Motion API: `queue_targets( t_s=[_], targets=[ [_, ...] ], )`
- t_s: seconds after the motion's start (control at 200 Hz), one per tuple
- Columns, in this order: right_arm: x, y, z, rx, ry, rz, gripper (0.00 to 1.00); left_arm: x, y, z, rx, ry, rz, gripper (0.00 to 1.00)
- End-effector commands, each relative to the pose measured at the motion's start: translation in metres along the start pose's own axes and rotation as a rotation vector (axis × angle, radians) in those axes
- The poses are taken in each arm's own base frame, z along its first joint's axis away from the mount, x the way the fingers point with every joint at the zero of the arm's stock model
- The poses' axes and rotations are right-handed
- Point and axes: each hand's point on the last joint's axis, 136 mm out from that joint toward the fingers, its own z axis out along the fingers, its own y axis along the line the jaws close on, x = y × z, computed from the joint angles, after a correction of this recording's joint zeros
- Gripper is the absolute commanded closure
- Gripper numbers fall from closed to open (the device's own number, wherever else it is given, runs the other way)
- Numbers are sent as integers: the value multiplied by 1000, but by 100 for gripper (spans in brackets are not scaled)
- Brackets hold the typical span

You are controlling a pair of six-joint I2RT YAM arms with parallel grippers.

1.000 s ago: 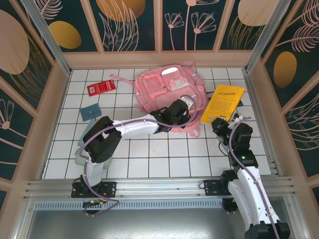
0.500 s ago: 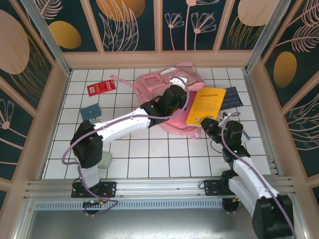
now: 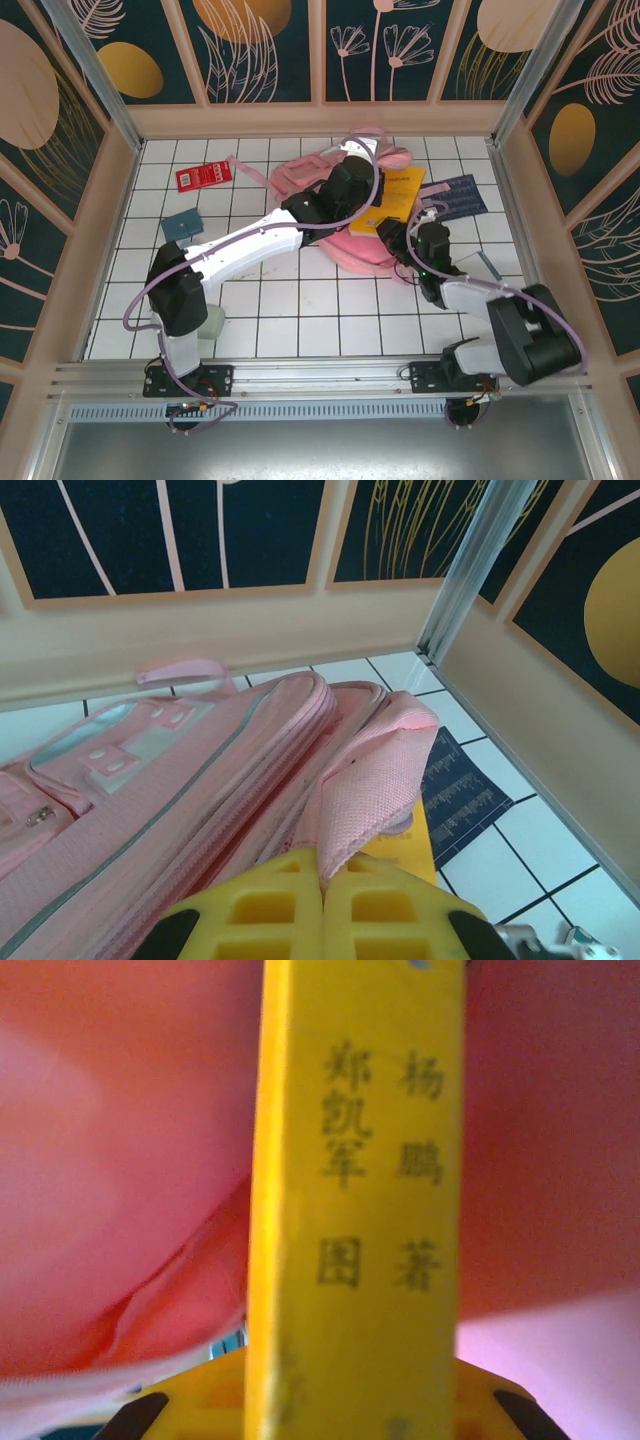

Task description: Pack the student bag

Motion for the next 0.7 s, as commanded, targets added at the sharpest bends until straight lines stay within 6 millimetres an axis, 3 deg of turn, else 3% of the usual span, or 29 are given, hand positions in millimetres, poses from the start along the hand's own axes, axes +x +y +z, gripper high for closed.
queue_targets(
  t_s=[0.0,0.27,0.385,0.45,0.505,0.591,0.696],
  targets=[
    [-46,54,13,-189,-198,35,100,-40,-17,-8,52,-103,-81,100],
    [-57,62,70,-233,-253,151,100,-34,-17,-4,47,-82,-79,100],
    [-52,58,96,-192,-230,146,100,-30,-15,-3,43,-73,-75,100],
    [-46,58,109,-178,-194,115,73,-30,-14,-3,37,-72,-72,100],
    [-38,47,116,-124,-154,105,58,-28,-14,-2,34,-68,-69,100],
    [-28,32,117,-48,-118,73,45,-27,-12,-2,26,-69,-64,100],
    [-17,16,114,58,-49,-9,38,-25,-11,-1,22,-67,-59,100]
  ],
)
